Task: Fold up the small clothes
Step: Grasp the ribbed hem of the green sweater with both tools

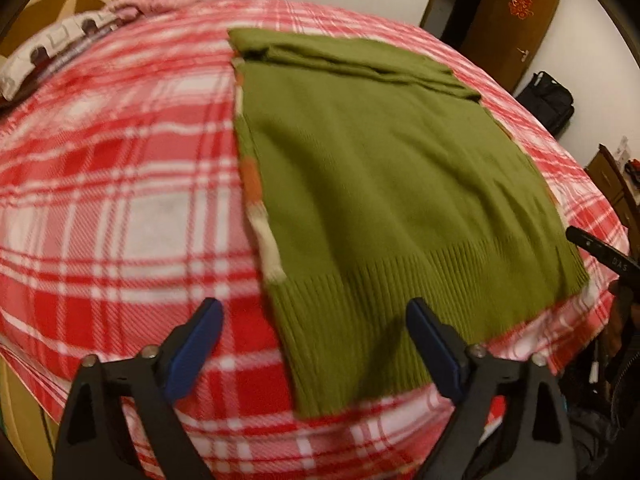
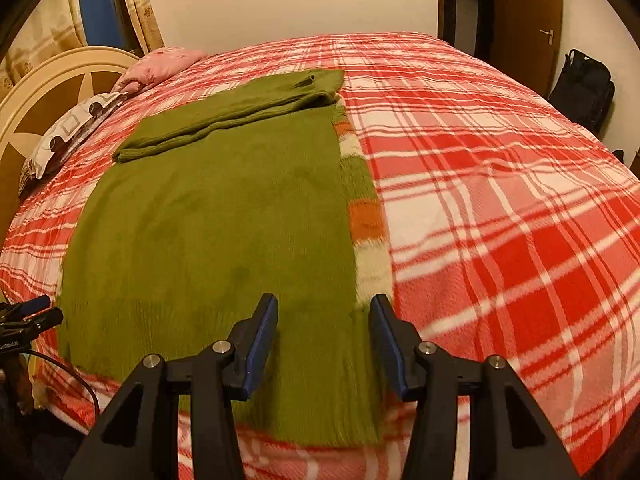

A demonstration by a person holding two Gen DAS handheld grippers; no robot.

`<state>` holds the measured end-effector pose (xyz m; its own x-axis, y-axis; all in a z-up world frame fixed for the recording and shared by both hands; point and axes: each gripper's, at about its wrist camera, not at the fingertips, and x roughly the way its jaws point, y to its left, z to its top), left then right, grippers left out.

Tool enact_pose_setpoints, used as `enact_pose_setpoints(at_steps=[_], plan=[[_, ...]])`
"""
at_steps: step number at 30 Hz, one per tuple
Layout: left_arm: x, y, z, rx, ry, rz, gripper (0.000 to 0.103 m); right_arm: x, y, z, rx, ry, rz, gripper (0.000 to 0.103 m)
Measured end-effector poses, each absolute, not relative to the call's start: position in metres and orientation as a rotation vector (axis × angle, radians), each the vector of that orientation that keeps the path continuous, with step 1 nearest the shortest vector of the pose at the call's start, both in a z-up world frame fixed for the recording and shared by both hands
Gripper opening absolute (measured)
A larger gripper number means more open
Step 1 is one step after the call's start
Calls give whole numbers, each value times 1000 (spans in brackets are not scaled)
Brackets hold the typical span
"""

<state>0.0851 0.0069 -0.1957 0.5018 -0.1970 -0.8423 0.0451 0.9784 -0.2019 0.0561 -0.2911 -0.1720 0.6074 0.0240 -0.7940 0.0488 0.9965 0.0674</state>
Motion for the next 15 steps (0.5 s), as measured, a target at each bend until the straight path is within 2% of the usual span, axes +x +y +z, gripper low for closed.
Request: enact_pose_setpoints(at_steps=[3,9,11,13,15], plan=[[83,11,-200,-197,1050,-153,88,48,-297,-177,96,930,-26,50],[79,17,-199,-247,1044,-170,74,38,-309,-179,127,925,-29,50],[77,14,-197,-241,1044,-185,61,36,-309,-180,128,928,-25,50],[75,9,-196,-234,1046,-202,56,35,-308,-179,124,931,-20,50],[74,6,-197,-219,1058,-206,55,32,-308,-180,129,933,-13,50]])
